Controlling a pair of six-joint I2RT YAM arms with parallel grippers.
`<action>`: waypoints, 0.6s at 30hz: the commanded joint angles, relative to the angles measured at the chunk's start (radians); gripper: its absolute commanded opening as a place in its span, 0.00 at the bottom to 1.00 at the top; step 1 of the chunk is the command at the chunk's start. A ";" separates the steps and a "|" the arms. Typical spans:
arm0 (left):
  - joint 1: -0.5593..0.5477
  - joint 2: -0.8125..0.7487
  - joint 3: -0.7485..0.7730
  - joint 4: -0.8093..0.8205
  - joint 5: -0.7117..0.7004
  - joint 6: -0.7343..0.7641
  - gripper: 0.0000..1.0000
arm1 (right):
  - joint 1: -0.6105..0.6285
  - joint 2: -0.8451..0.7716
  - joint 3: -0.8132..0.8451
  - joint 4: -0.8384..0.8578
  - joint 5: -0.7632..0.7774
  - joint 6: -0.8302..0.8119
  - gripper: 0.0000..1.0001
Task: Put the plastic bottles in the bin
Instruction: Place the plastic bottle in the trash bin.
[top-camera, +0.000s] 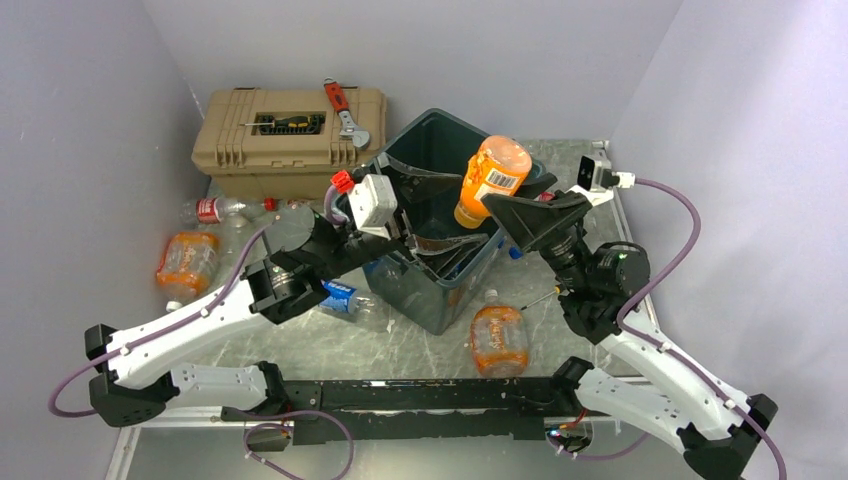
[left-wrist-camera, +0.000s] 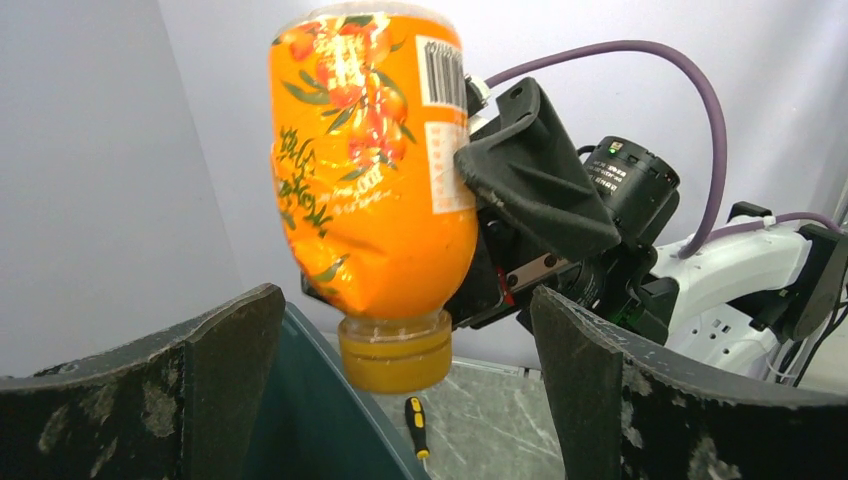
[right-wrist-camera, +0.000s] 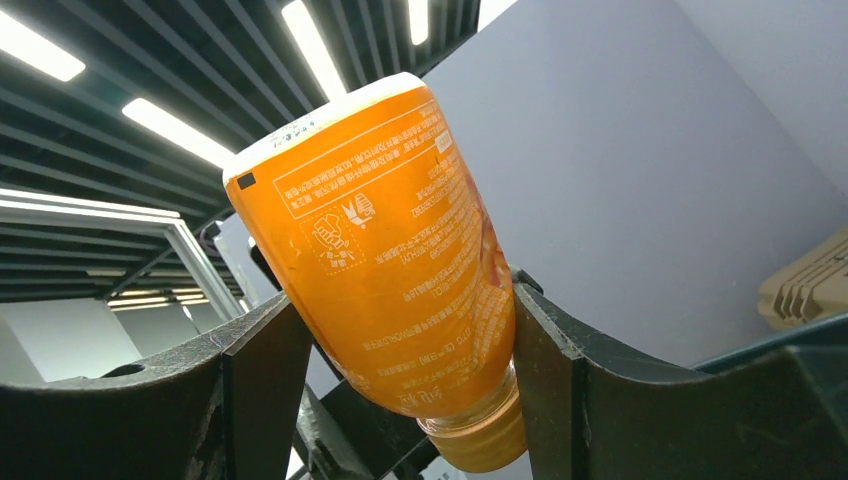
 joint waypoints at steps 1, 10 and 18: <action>-0.014 0.014 0.072 -0.034 0.011 0.028 0.96 | 0.024 -0.002 0.022 0.030 0.025 -0.019 0.32; -0.020 0.021 0.084 -0.103 0.044 0.081 0.51 | 0.036 -0.015 0.021 0.013 0.041 -0.040 0.32; -0.023 0.044 0.118 -0.162 0.064 0.076 0.80 | 0.049 -0.004 0.023 0.022 0.040 -0.036 0.32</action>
